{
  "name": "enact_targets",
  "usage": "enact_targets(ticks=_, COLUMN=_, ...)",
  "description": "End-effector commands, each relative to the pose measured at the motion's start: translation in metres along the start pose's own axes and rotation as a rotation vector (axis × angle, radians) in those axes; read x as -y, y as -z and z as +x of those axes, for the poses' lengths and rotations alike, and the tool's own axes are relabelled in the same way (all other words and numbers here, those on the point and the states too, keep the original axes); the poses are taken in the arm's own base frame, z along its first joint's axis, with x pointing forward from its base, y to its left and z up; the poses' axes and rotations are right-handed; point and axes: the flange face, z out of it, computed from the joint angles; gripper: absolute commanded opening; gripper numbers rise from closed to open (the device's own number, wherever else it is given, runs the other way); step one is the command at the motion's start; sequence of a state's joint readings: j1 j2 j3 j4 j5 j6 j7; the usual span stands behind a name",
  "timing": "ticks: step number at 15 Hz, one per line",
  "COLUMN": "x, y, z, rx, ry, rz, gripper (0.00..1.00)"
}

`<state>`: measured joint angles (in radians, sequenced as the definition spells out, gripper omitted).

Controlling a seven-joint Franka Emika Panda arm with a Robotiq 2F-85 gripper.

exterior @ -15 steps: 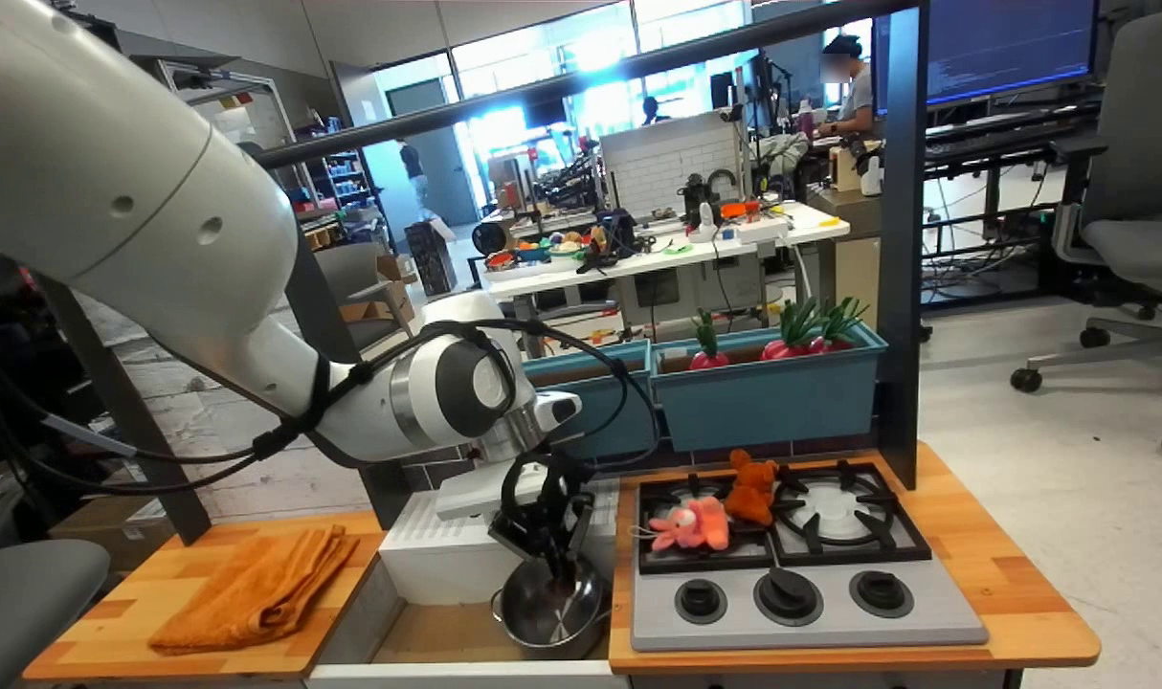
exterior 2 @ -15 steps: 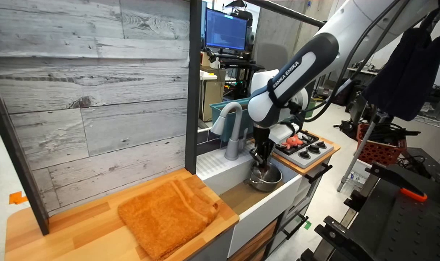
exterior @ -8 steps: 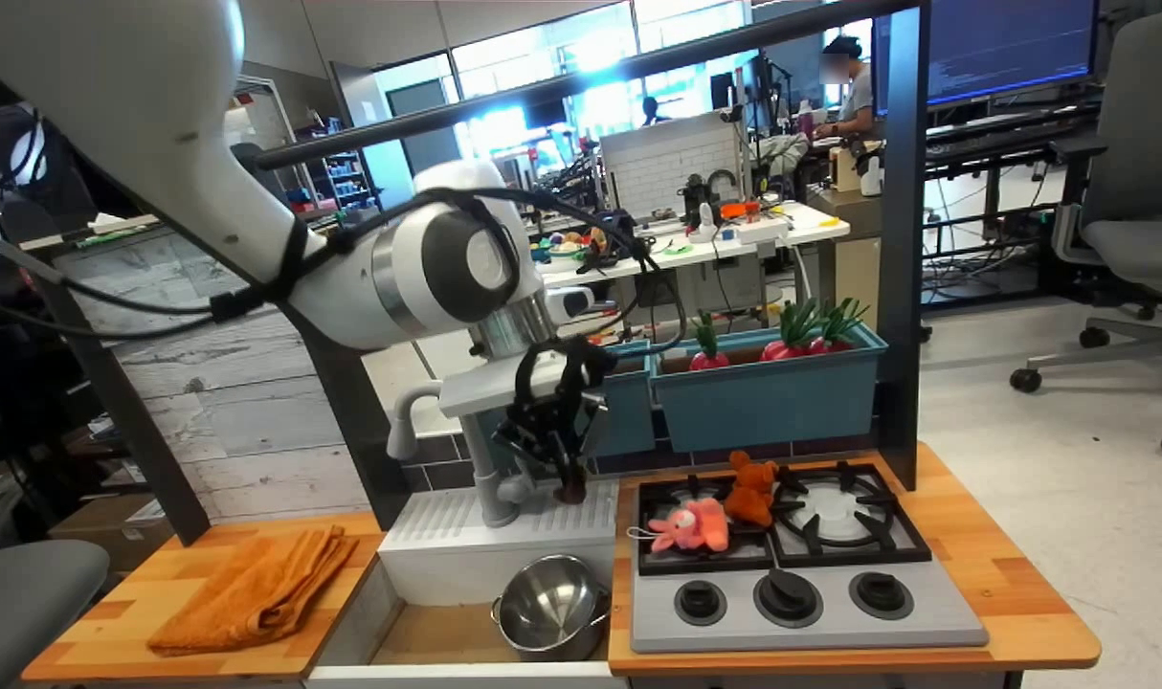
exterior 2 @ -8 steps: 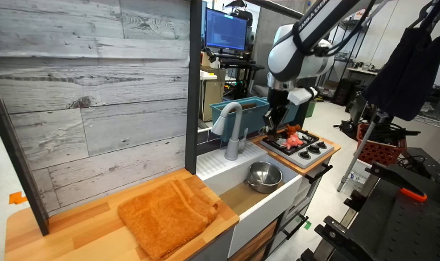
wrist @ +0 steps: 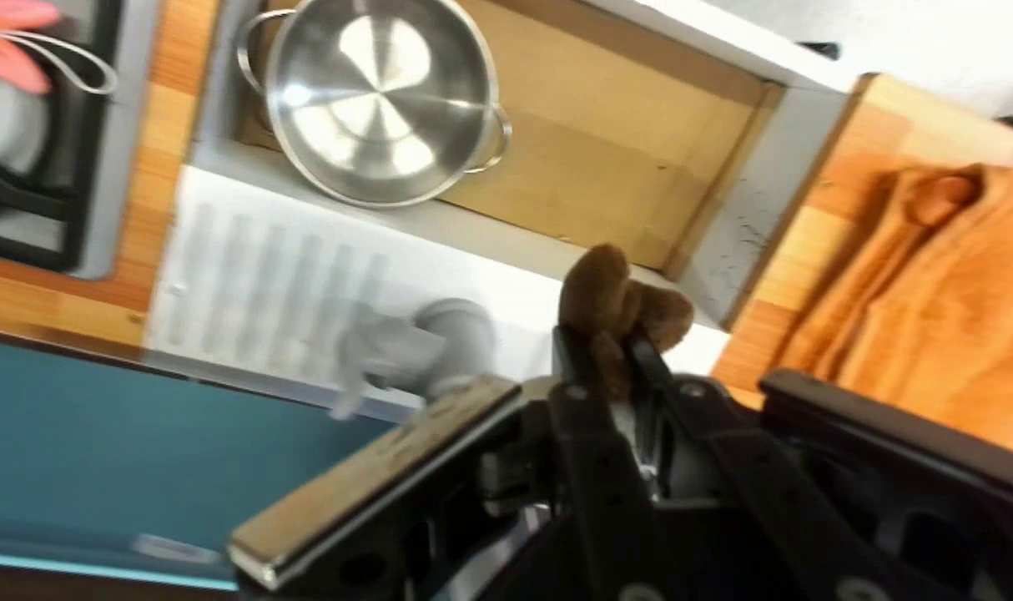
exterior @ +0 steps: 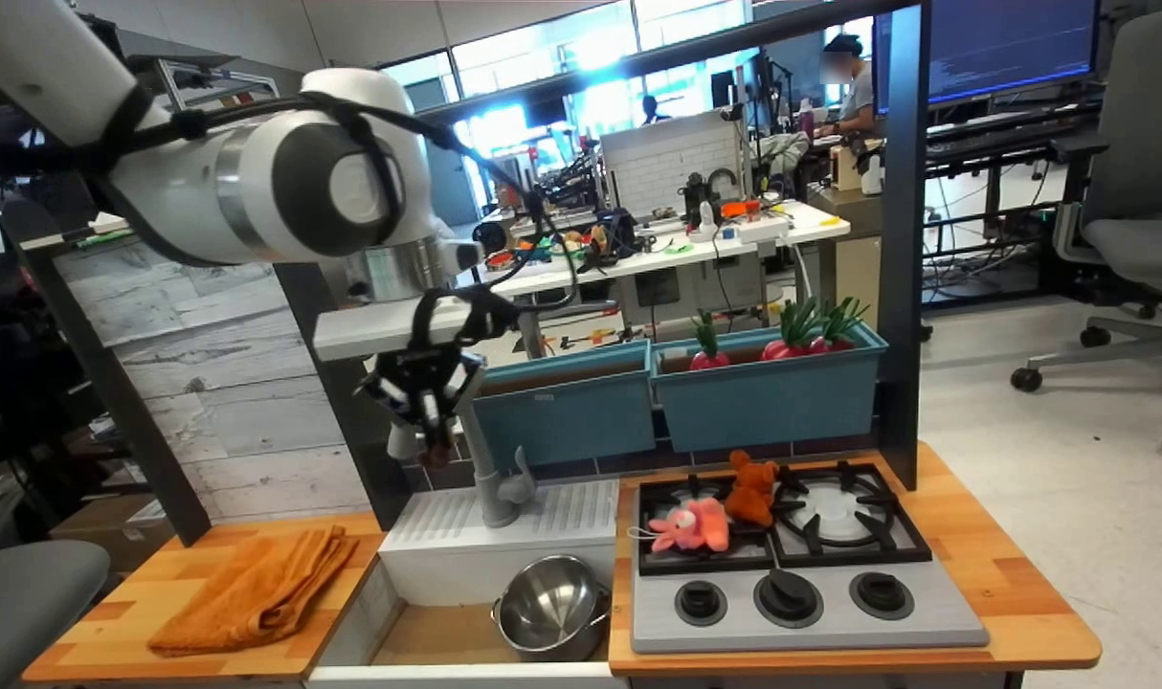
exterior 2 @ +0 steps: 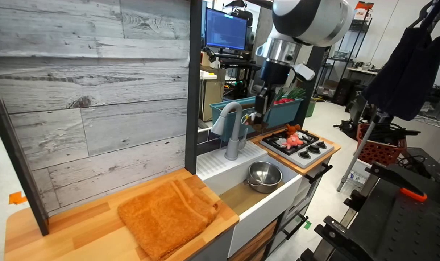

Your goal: Use the towel to wipe the left side of the countertop, remove two plush toys from the silver pot and put them on the stove, place one plush toy from the pot on the left side of the countertop

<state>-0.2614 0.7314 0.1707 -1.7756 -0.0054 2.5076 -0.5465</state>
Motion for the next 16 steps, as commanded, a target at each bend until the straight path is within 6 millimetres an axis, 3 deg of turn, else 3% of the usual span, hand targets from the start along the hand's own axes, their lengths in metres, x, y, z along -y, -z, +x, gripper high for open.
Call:
enact_targets(ticks=1, x=0.095, y=-0.001, z=0.006, rx=-0.052, ry=0.185, rz=0.058, gripper=0.03)
enact_targets(ticks=5, x=0.2, y=-0.026, z=0.03, rx=-0.136, ry=0.354, rz=0.046, gripper=0.03)
enact_targets(ticks=9, x=0.287, y=-0.091, z=0.053, rx=-0.287, ry=0.49, rz=-0.049, gripper=0.03)
enact_targets(ticks=12, x=0.327, y=-0.152, z=0.057, rx=-0.336, ry=0.544, rz=-0.054, gripper=0.03)
enact_targets(ticks=14, x=0.341, y=-0.198, z=0.056, rx=-0.355, ry=0.572, rz=-0.075, gripper=0.03)
enact_targets(ticks=16, x=0.346, y=-0.23, z=0.058, rx=-0.386, ry=0.585, rz=-0.096, gripper=0.03)
